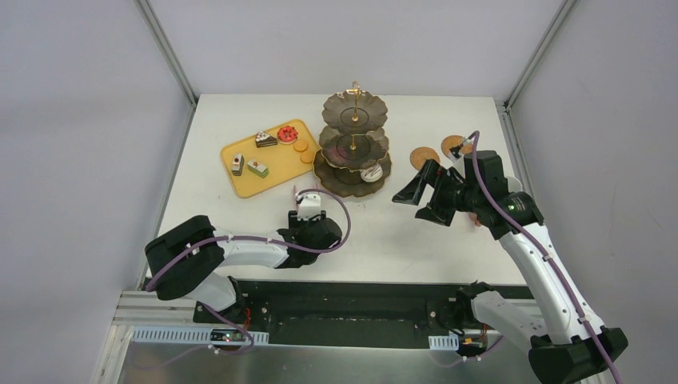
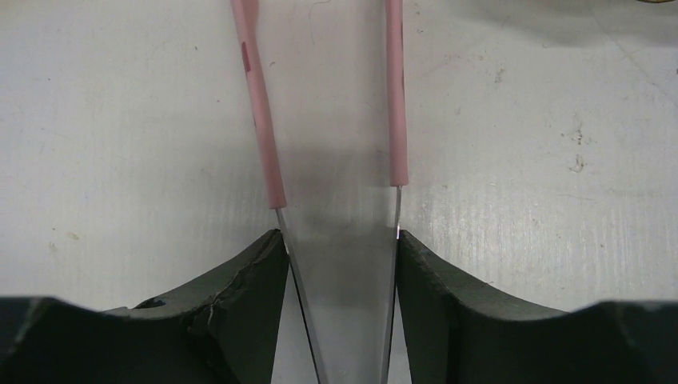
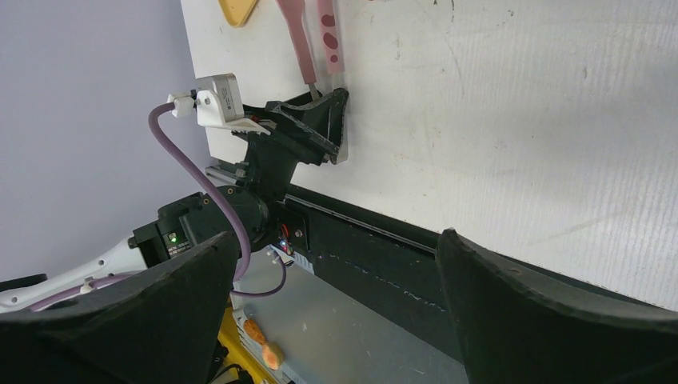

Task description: Serve the afternoon tea

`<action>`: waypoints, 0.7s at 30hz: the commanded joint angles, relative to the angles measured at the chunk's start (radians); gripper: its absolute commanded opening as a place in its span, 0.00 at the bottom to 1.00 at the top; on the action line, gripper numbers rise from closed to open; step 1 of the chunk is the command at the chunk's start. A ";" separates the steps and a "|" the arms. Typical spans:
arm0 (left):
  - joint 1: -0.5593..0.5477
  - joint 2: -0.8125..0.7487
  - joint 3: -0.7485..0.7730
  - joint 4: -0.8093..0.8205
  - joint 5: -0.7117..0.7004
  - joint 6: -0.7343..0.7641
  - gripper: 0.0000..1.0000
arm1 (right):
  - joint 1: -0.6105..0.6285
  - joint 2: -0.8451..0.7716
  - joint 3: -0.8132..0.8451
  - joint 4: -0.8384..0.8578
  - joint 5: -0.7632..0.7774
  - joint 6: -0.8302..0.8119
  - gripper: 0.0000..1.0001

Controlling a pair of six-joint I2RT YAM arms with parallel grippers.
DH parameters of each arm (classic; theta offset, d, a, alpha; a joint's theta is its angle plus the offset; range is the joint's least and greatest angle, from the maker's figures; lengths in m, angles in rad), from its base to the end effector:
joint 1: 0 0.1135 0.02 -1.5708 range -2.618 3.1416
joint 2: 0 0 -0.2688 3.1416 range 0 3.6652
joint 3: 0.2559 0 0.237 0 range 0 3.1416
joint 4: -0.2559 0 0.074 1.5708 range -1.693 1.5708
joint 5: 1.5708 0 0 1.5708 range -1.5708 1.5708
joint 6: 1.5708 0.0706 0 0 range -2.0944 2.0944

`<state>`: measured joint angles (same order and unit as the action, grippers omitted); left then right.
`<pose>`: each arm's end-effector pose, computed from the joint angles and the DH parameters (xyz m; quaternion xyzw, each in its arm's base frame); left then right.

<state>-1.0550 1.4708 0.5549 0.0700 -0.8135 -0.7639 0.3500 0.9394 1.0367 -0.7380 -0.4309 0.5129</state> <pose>0.1737 -0.2023 0.1439 -0.0142 0.8700 -0.0298 0.4919 0.1726 0.0944 0.3299 -0.0245 0.8780 0.3568 0.3180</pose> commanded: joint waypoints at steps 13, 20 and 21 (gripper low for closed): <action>0.017 -0.098 0.313 -0.602 0.061 -0.068 0.48 | -0.006 0.020 0.024 0.025 0.009 0.003 0.99; 0.108 -0.184 0.478 -0.835 0.186 -0.032 0.47 | -0.006 0.048 0.050 0.033 0.008 -0.010 0.99; 0.137 -0.198 0.495 -0.861 0.219 -0.021 0.47 | -0.006 0.050 0.052 0.033 0.006 -0.012 0.99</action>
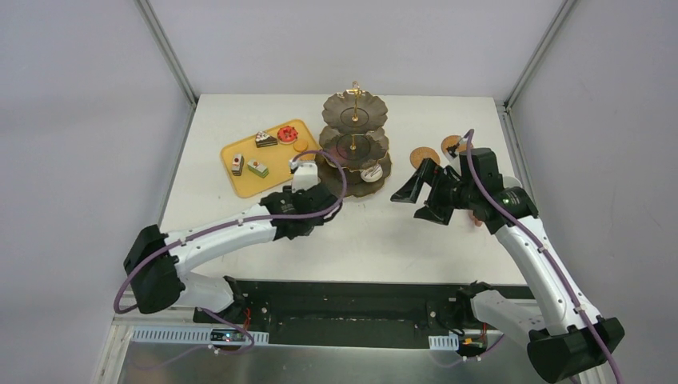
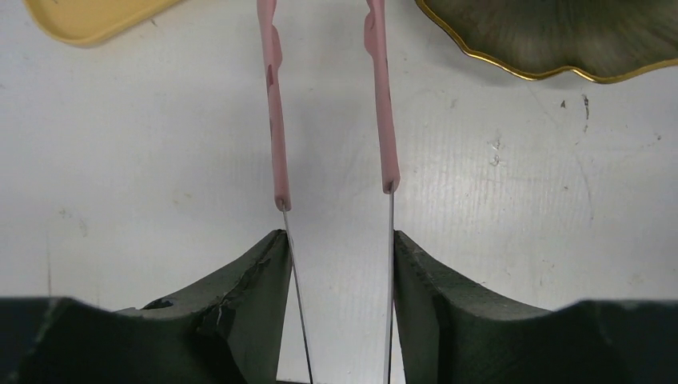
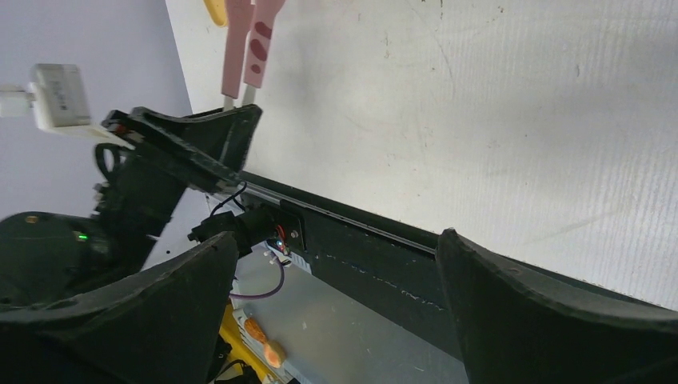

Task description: Serve the afternoon tea

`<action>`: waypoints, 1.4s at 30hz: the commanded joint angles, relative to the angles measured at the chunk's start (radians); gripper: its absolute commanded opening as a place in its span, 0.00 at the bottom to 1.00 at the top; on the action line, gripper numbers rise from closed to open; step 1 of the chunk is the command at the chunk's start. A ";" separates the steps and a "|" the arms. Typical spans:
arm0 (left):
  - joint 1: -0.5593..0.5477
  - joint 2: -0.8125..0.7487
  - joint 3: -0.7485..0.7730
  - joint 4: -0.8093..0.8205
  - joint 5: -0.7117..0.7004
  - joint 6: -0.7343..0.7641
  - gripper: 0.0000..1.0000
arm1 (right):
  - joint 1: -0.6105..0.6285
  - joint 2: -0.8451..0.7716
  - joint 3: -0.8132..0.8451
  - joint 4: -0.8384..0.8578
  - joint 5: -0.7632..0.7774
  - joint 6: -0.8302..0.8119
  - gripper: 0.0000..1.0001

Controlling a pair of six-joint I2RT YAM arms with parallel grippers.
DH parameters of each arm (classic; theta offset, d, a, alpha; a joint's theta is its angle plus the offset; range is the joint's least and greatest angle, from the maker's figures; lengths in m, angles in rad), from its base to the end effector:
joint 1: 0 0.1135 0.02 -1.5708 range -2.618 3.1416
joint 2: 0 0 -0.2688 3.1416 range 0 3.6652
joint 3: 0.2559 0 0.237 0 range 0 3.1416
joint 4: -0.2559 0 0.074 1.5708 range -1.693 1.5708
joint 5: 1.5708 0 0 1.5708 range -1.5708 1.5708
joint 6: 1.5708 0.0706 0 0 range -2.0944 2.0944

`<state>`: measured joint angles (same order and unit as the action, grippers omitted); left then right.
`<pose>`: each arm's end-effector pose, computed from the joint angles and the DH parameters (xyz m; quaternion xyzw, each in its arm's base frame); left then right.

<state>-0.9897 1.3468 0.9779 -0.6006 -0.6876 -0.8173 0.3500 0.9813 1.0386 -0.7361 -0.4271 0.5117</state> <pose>0.1848 -0.1998 0.2429 -0.0220 0.9045 -0.0198 0.4254 0.1813 0.0973 0.3231 -0.0199 0.8862 0.3498 0.3032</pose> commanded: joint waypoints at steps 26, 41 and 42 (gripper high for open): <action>0.625 0.257 0.649 -0.179 0.507 0.439 0.45 | -0.007 0.000 0.044 0.003 -0.009 -0.025 0.99; 0.667 0.585 0.952 -0.163 0.509 0.506 0.43 | -0.010 0.013 0.051 -0.005 0.004 -0.032 0.99; 0.667 0.598 0.962 -0.166 0.505 0.515 0.43 | -0.010 0.011 0.049 -0.006 0.005 -0.032 0.99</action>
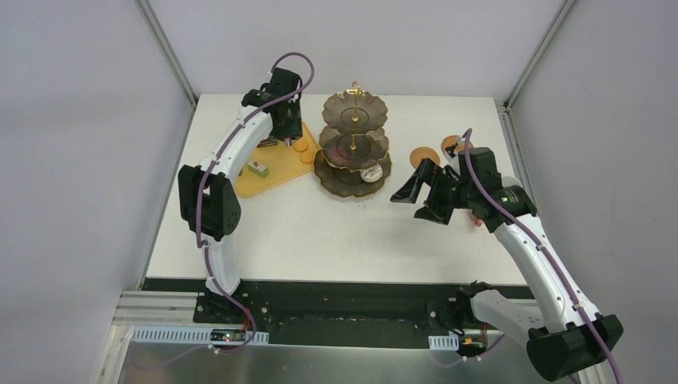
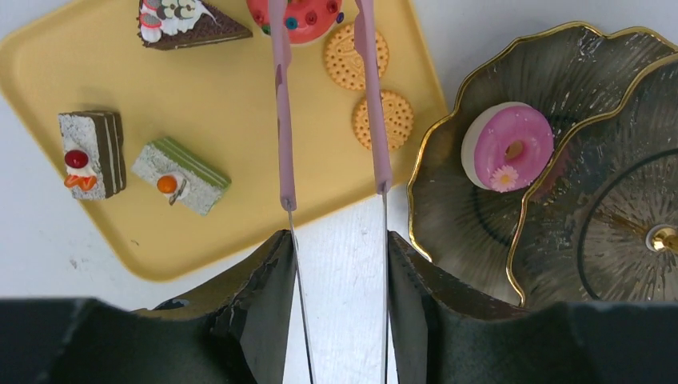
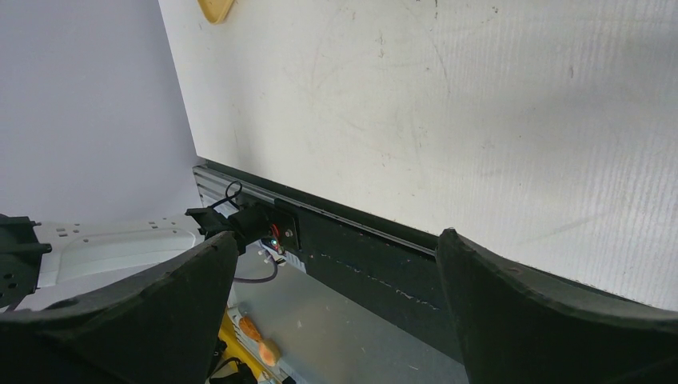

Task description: Serve the afternoon tea

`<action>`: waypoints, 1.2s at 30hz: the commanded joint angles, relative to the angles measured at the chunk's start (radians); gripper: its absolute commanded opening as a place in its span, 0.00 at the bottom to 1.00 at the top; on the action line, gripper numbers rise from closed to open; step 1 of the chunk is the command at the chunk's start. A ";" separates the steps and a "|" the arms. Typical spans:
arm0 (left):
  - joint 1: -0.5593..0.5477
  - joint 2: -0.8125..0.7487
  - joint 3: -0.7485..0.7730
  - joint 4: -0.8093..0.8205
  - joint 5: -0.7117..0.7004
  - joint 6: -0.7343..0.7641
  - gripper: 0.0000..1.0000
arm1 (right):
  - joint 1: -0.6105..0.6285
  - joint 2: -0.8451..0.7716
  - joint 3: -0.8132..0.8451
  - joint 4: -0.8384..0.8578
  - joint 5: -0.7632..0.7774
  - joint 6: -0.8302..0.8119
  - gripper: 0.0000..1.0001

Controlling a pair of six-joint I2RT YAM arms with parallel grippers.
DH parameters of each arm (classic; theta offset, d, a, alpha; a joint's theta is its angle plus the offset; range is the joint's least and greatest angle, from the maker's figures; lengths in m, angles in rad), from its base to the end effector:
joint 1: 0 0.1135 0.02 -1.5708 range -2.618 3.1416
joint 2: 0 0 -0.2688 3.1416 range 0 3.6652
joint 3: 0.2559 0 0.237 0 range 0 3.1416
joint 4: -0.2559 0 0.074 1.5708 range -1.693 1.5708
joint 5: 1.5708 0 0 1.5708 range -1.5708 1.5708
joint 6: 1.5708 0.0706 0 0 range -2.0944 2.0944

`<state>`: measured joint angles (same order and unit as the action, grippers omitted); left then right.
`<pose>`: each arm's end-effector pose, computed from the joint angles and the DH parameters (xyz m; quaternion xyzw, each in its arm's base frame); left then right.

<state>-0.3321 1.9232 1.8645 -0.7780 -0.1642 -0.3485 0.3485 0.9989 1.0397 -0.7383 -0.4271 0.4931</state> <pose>0.4211 -0.1330 0.3056 -0.0371 0.9300 -0.0472 0.3627 0.1847 0.0982 0.3200 -0.0254 0.8898 0.3441 0.2988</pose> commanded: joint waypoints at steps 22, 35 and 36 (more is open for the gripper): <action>0.048 0.134 0.165 -0.046 -0.034 0.088 0.47 | -0.023 -0.004 0.046 0.002 0.019 -0.019 0.99; 0.059 0.121 0.146 -0.038 0.013 0.070 0.48 | -0.028 -0.009 0.038 0.004 0.004 -0.019 0.99; 0.060 0.108 0.135 -0.028 0.016 0.068 0.48 | -0.028 -0.009 0.037 0.004 0.004 -0.019 0.99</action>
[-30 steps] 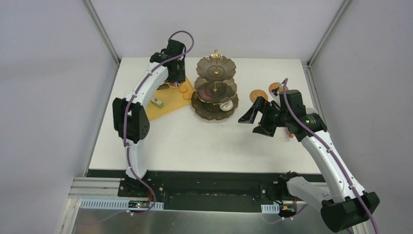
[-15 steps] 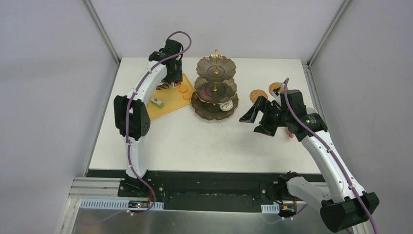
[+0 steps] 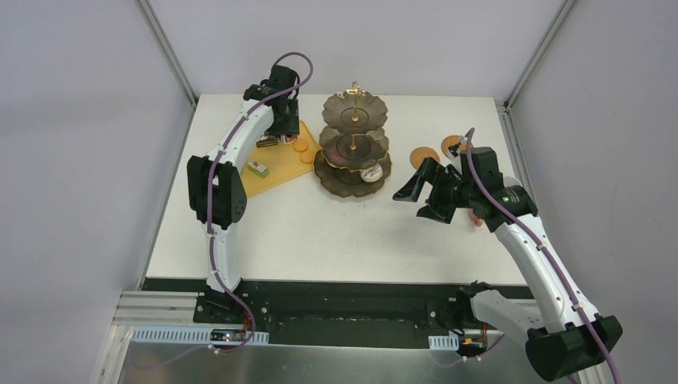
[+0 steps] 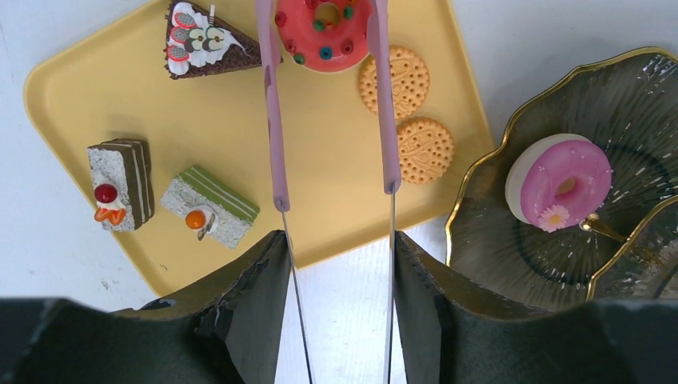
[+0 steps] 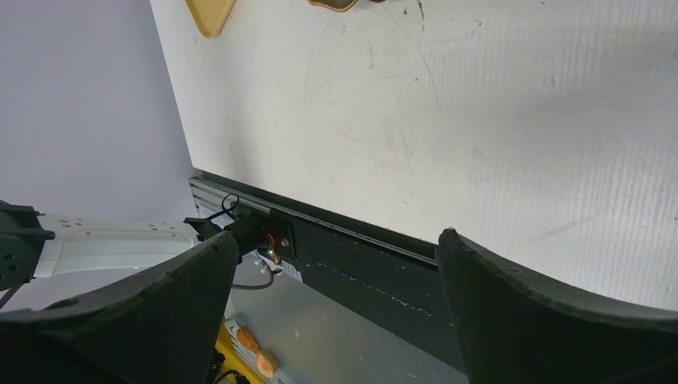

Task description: Serve the afternoon tea

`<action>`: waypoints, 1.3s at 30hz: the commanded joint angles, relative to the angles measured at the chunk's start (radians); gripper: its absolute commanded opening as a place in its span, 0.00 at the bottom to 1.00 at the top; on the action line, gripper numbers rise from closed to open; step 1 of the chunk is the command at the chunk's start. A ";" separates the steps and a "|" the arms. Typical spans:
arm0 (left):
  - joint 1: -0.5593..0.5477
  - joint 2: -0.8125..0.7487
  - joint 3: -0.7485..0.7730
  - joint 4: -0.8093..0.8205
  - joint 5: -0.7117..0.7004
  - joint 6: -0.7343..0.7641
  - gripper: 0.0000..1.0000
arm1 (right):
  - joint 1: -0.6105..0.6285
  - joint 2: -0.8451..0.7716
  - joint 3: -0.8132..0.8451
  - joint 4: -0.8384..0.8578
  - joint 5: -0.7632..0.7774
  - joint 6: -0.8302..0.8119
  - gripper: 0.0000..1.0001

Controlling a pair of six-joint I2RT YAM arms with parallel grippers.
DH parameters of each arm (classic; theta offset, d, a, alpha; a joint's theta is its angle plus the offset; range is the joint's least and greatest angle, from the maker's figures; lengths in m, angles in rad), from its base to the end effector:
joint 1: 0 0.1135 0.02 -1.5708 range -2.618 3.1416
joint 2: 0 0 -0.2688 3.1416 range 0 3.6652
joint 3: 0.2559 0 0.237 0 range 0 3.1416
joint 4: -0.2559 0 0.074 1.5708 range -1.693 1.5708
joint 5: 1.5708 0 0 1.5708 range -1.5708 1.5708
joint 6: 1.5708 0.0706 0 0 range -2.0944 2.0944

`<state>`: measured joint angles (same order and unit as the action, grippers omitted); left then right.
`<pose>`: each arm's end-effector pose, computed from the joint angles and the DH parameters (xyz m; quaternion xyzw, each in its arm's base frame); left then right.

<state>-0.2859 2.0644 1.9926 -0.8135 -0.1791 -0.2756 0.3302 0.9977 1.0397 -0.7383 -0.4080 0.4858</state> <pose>0.4556 -0.1208 0.2825 -0.0252 0.9382 -0.0118 0.3450 0.1870 0.0937 0.3199 -0.0166 0.8911 0.3330 0.3078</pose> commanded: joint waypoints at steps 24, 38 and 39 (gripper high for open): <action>0.026 -0.060 -0.024 -0.003 0.027 -0.008 0.52 | -0.011 -0.029 0.031 0.001 -0.017 -0.010 0.99; 0.044 -0.031 -0.015 0.000 0.058 -0.013 0.52 | -0.012 -0.042 0.021 -0.005 -0.017 -0.002 0.99; 0.044 -0.029 -0.017 0.002 0.058 -0.015 0.52 | -0.011 -0.043 0.023 -0.006 -0.017 -0.002 0.99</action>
<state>-0.2535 2.0644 1.9663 -0.8074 -0.1318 -0.2806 0.3248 0.9749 1.0397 -0.7391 -0.4088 0.4862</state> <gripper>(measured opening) 0.523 0.988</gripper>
